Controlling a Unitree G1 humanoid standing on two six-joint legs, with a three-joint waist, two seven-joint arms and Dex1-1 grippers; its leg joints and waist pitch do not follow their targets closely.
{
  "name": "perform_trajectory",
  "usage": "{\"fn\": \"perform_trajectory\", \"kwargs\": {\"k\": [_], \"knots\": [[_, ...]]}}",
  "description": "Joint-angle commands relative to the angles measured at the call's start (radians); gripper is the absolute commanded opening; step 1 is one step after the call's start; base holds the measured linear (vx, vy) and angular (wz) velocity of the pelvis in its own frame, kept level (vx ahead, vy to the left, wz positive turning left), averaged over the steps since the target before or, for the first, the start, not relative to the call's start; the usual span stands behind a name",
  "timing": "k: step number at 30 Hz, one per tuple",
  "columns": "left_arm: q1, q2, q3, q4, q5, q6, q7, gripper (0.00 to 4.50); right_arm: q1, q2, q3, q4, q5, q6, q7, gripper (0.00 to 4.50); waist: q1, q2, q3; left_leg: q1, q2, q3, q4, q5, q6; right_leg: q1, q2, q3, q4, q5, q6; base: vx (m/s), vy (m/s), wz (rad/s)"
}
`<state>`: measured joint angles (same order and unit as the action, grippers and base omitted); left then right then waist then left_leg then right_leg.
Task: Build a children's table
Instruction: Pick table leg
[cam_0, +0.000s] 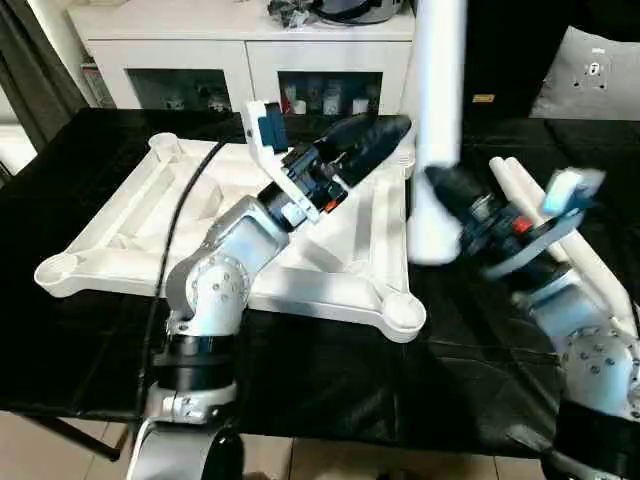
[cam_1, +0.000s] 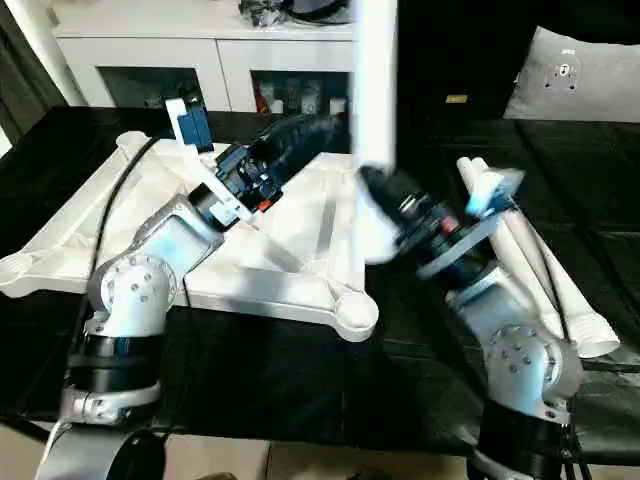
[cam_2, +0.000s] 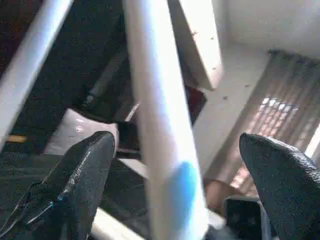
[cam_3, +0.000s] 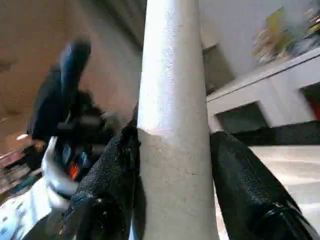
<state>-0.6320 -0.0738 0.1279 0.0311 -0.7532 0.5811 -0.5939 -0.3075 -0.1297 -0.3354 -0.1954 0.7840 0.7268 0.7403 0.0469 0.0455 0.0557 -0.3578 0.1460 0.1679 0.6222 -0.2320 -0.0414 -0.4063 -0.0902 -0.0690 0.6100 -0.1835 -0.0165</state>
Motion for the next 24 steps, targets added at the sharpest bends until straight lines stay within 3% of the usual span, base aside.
{"fn": "perform_trajectory", "kwargs": {"k": [1,6,8,12,13,14,15,18,20,22,24], "knots": [[-0.012,-0.007,0.003,0.0,-0.019,0.026,0.014,4.5,0.0,-0.013,0.015,-0.035,0.028,0.005,0.027,1.84,0.006,-0.028,-0.067,-0.012,0.059,-0.019,-0.069,-0.002,0.123,0.062,-0.055,0.043,-0.081,-0.266,-0.18,0.0,0.0,0.0],[-0.012,-0.015,-0.009,-0.008,-0.028,0.035,0.026,4.5,0.017,-0.031,0.047,-0.043,0.022,0.0,0.044,1.84,0.014,-0.028,-0.068,-0.012,0.06,-0.02,-0.068,0.022,0.126,0.062,-0.055,0.043,-0.078,-0.237,-0.173,0.0,0.0,0.0],[-0.011,-0.009,-0.033,-0.015,-0.006,0.025,0.021,4.5,0.038,-0.06,0.121,-0.048,-0.067,-0.056,0.06,1.84,0.018,-0.028,-0.069,-0.012,0.062,-0.02,-0.066,0.03,0.124,0.062,-0.056,0.044,-0.077,-0.223,-0.168,0.0,0.0,0.0],[-0.014,-0.007,-0.057,-0.003,0.054,0.004,0.056,4.5,0.042,-0.052,0.174,-0.044,-0.134,-0.112,0.04,1.84,0.014,-0.028,-0.068,-0.014,0.061,-0.021,-0.067,0.02,0.121,0.063,-0.057,0.044,-0.077,-0.224,-0.169,0.0,0.0,0.0],[-0.018,-0.007,-0.087,0.016,0.131,-0.038,0.099,4.5,0.037,-0.038,0.205,-0.033,-0.185,-0.159,0.013,1.84,0.013,-0.026,-0.068,-0.015,0.065,-0.024,-0.068,0.019,0.118,0.06,-0.057,0.044,-0.079,-0.227,-0.159,0.0,0.0,0.0],[-0.02,-0.013,-0.095,0.024,0.156,-0.058,0.119,4.22,0.034,-0.03,0.219,-0.024,-0.215,-0.188,-0.002,1.84,0.011,-0.027,-0.066,-0.015,0.063,-0.022,-0.068,0.016,0.116,0.061,-0.056,0.045,-0.08,-0.231,-0.154,0.0,0.0,0.0],[-0.022,-0.021,-0.1,0.028,0.172,-0.073,0.135,4.22,0.031,-0.025,0.232,-0.015,-0.244,-0.213,-0.017,1.84,0.012,-0.027,-0.067,-0.015,0.063,-0.023,-0.069,0.014,0.11,0.062,-0.058,0.045,-0.08,-0.237,-0.149,0.0,0.0,0.0],[-0.024,-0.039,-0.104,0.027,0.183,-0.095,0.164,4.11,0.03,-0.025,0.267,0.007,-0.298,-0.282,-0.039,1.84,0.012,-0.024,-0.069,-0.014,0.064,-0.024,-0.069,0.009,0.099,0.063,-0.059,0.045,-0.075,-0.211,-0.162,0.0,0.0,0.0],[-0.022,-0.064,-0.113,0.009,0.184,-0.106,0.178,3.77,0.029,-0.006,0.288,0.037,-0.348,-0.349,-0.062,1.84,0.011,-0.025,-0.07,-0.015,0.063,-0.022,-0.067,0.017,0.108,0.063,-0.058,0.046,-0.072,-0.176,-0.177,0.0,0.0,0.0],[-0.02,-0.069,-0.114,0.005,0.18,-0.104,0.177,3.76,0.029,-0.001,0.288,0.042,-0.351,-0.356,-0.065,1.84,0.012,-0.025,-0.072,-0.017,0.063,-0.023,-0.065,0.033,0.129,0.065,-0.06,0.046,-0.068,-0.141,-0.195,0.0,0.0,0.0],[-0.014,-0.068,-0.119,0.003,0.187,-0.107,0.174,3.47,0.03,0.007,0.289,0.048,-0.357,-0.367,-0.072,1.84,0.011,-0.024,-0.071,-0.017,0.063,-0.023,-0.064,0.043,0.147,0.063,-0.058,0.045,-0.065,-0.123,-0.206,0.0,0.0,0.0]]}}
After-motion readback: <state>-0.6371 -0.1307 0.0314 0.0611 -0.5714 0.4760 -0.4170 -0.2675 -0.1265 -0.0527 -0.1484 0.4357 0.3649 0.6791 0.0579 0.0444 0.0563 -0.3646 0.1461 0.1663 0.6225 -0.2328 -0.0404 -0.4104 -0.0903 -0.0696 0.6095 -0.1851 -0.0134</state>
